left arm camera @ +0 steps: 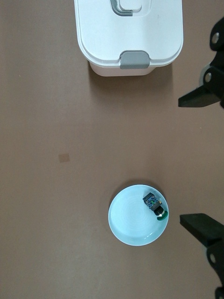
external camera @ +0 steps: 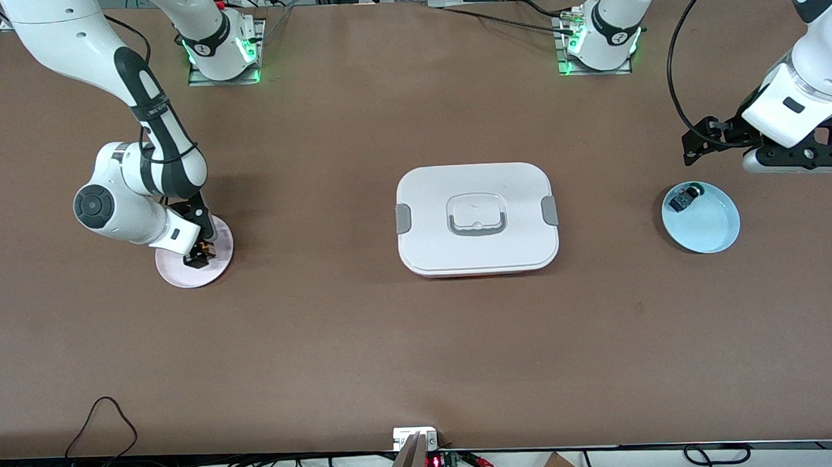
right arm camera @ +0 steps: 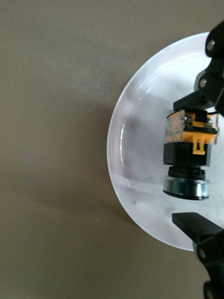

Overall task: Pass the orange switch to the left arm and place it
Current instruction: 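Lift the switch with the right gripper and carry it above the white box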

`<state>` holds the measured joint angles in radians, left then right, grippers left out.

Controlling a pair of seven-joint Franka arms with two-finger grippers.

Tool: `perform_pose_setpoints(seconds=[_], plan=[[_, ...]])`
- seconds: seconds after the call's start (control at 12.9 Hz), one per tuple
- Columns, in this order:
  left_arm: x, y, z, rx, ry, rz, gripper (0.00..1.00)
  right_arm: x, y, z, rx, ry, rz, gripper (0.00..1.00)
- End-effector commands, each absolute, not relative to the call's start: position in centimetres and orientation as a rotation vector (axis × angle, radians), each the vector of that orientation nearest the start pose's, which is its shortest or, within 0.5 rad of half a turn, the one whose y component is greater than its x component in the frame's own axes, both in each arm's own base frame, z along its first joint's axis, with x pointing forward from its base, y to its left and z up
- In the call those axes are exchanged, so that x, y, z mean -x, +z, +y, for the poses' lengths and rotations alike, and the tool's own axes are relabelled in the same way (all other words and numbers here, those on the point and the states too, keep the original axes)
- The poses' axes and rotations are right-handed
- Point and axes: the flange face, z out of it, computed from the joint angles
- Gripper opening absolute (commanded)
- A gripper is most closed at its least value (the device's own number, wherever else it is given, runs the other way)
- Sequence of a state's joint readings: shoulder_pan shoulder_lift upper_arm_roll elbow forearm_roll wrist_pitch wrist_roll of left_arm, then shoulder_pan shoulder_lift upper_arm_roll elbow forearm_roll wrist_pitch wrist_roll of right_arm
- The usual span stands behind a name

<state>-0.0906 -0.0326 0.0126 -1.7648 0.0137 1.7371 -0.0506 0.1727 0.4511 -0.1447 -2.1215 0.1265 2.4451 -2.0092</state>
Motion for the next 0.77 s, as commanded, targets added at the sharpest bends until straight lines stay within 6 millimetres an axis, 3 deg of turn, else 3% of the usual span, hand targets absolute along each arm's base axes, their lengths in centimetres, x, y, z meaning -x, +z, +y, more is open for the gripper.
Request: perform_pose_setpoints(seconds=[0.0,0.39,0.54,0.7], plan=[[-55.2,57.0,-4.3,3.134,-0.001,0.033,1.0,-56.0,18.6,1.2,-1.829,-0.057,2.682,0.81],[-55.2,57.0,-4.3,3.134,0.002,0.033,1.0,-56.1,18.9,1.4,-1.811,-0.05,2.693,0.3],[-55.2,57.0,-4.3,3.134,0.002,0.033,1.0,-56.4,19.3,1.6,-1.802,-0.044,2.698,0.21],[-55.2,57.0,-4.3,3.134,0.002,0.033,1.0,-56.9,20.1,2.1,-1.808,-0.044,2.703,0.2]])
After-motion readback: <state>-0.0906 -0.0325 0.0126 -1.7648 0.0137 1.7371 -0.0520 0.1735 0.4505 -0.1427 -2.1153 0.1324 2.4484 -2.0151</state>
